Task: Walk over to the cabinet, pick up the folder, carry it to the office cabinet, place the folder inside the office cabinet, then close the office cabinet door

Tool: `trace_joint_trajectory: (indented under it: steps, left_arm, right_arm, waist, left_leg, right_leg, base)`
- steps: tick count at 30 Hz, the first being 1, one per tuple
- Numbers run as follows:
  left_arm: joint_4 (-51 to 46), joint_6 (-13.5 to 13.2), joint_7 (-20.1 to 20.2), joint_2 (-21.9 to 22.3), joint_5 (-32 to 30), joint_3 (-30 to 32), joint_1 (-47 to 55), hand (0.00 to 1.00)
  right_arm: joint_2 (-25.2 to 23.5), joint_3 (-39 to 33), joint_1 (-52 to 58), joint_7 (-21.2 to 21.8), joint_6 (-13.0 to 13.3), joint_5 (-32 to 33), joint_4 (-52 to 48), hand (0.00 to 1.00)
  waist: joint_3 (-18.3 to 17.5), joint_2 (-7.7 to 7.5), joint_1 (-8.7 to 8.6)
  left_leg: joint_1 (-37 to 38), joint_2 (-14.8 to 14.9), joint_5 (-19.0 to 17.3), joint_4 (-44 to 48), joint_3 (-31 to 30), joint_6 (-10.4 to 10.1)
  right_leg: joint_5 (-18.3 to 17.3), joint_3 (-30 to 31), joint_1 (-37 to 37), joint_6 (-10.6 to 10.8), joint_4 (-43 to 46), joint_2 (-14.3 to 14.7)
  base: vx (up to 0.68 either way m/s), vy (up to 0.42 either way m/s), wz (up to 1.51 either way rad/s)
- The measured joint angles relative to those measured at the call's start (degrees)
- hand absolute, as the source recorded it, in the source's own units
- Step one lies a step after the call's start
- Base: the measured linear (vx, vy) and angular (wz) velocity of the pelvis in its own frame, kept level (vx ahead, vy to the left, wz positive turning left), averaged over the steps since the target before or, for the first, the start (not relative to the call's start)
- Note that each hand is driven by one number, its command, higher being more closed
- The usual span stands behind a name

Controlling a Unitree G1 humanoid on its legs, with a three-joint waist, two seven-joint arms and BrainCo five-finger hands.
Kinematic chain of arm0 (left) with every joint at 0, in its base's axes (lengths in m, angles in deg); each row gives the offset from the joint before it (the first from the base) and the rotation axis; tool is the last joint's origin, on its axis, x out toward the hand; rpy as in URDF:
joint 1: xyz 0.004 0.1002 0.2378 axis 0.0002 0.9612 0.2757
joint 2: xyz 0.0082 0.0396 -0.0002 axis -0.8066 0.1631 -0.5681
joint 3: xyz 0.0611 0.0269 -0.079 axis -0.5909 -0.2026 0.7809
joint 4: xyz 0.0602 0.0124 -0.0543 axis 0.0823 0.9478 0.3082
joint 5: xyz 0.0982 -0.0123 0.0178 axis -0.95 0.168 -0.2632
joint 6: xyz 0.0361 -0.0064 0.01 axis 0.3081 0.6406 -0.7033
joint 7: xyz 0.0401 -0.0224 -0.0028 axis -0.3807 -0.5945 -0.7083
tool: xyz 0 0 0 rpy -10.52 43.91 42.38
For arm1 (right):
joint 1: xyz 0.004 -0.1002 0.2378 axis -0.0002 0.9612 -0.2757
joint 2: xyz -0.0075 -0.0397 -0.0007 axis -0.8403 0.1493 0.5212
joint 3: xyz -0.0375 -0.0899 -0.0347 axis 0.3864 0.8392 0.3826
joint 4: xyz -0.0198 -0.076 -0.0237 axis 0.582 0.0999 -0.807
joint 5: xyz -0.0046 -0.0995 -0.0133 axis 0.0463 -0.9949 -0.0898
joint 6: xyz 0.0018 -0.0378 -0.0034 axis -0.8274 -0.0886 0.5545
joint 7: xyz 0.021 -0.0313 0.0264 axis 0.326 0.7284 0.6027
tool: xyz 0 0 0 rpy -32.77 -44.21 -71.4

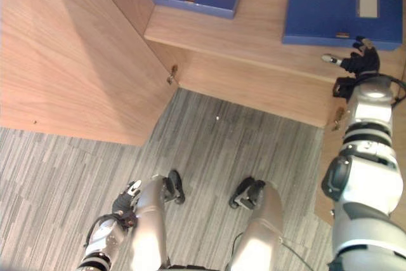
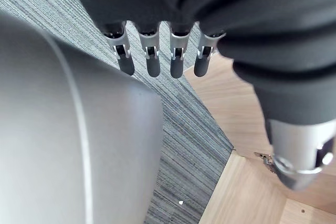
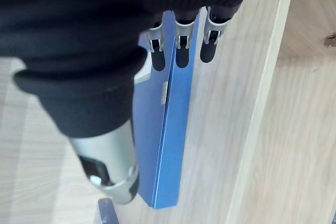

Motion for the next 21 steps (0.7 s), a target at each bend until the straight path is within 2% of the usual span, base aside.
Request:
trace_joint_trajectory:
  steps: [11, 14, 21]
  left_arm:
    - [0.96, 0.38, 0.17, -0.44, -0.25, -0.03, 0.17, 0.00]
    - [1.52, 0.31, 0.14, -0.78, -0.23, -0.49, 0.18, 0.00]
    - [1.69, -0.24, -0.22, -0.97, -0.10, -1.67, 0.18, 0.00]
  right_arm:
    - [1.46, 1.01, 2.27, 0.92, 0.03, -2.11, 0.68, 0.00]
    - [1.51, 4.81, 2.26, -0.02, 0.22, -2.25, 0.76, 0.00]
    - [1.64, 7.14, 0.91, -5.43, 0.80, -4.32, -1.16, 0.00]
  waist:
    - [-0.54, 0.15, -0.25]
    - [-0.63, 0.29, -0.37]
    - [-1.15, 1.19, -0.24]
  left_leg:
    - [0.69, -0.06, -0.47, 0.26, -0.30, 0.25]
    - [0.54, -0.16, -0.42, -0.14, -0.48, 0.23]
    - [-1.59, -1.05, -0.34, -0.44, -1.91, 0.22]
  right_leg:
    - [0.00, -0.19, 1.07, 0.00, -0.16, 0.03]
    - [0.03, -0.51, 1.10, -0.05, -0.52, 0.06]
    - [0.02, -1.61, 0.17, -0.05, -0.83, -0.55]
  base:
    - [-0.01, 0.056, -0.01]
    - [0.00, 0.043, 0.02]
    - [0.03, 0.063, 0.09]
